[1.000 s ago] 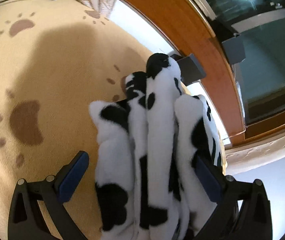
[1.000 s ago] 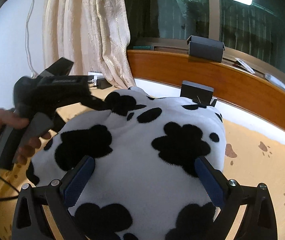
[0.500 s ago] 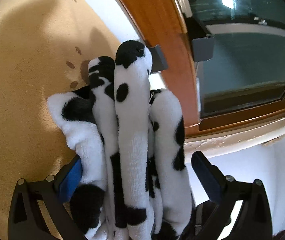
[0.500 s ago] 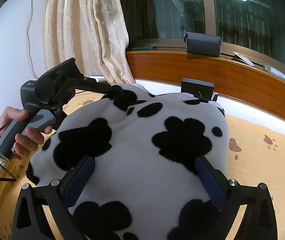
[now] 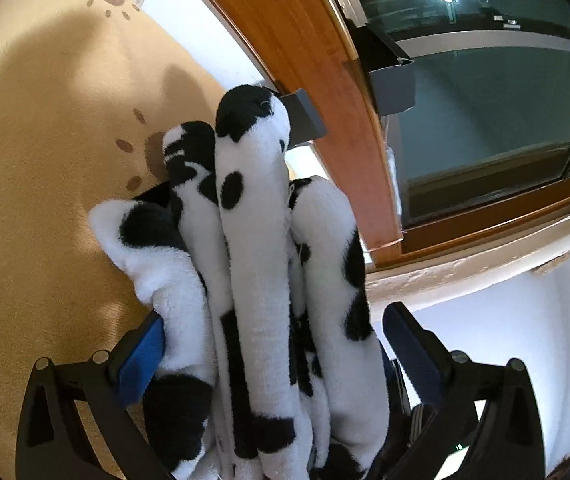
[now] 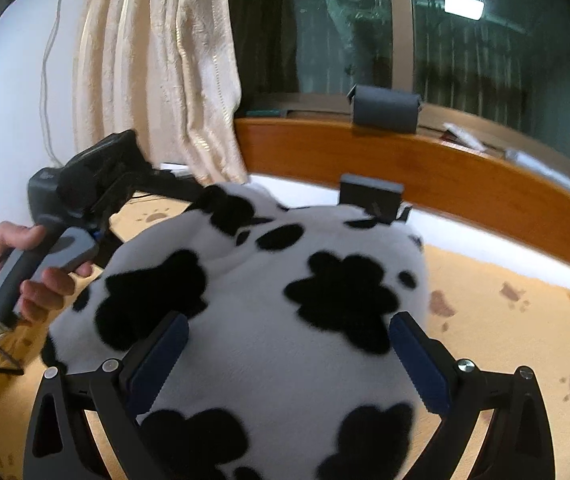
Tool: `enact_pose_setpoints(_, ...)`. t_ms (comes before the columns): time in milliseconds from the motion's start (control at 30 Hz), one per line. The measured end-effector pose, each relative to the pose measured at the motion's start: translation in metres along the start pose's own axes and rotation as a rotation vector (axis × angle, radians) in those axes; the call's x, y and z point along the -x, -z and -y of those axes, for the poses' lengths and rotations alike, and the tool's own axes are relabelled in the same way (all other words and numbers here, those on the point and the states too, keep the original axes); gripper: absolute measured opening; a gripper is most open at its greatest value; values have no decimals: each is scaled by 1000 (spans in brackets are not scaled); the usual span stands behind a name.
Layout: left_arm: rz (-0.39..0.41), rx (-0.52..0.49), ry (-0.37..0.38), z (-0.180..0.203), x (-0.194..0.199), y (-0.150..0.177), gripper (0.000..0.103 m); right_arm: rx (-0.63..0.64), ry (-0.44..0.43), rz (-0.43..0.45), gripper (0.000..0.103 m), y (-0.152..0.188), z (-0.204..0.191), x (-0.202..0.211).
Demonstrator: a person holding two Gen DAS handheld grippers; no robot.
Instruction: Fold clothes
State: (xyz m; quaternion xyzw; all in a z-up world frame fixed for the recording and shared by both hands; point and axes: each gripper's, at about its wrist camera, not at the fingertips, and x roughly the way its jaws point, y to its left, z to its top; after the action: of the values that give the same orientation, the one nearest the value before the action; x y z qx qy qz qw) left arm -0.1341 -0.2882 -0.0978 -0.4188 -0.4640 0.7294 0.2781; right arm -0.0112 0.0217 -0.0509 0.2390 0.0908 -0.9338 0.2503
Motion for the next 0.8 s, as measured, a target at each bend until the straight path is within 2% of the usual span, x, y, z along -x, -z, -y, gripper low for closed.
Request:
enact_pose_setpoints(167,5,71,99,-16,4,-2,103,-87,37,-8,102,-17,16,-12)
enact_pose_setpoints(233,10,82,94,-16,5,-3,103,-75,12,-12,102,-25,9,-20)
enact_pose_setpoints(333,27,77,-17,-10,4,-7,103,-26,-28,-18,102,-33,-7,-31)
enact_pose_setpoints(400,12,30,-214,0,0,-7,103,18,-32,-35,102,-33,-20,-40)
enact_pose_setpoints(467,-27,-14,-313,9,-9,-7,103,25,-26,-51,102,-30,-23,-44)
enact_pose_setpoints(500,-56,-7,-305,11,-13,-6,103,25,-24,-58,102,-28,-24,-46)
enact_pose_setpoints(600,-134,45,-182,9,-28,-4,103,4,-27,-61,102,-23,-17,-50)
enact_pose_setpoints(633,-147,46,-165,9,-32,-3,103,0,-30,-60,102,-22,-16,-51)
enact_pose_setpoints(733,-144,21,-163,13,-37,1,103,19,-32,-64,102,-21,-19,-52)
enact_pose_setpoints(800,-134,18,-126,15,-32,2,103,44,-34,-58,102,-19,-23,-51)
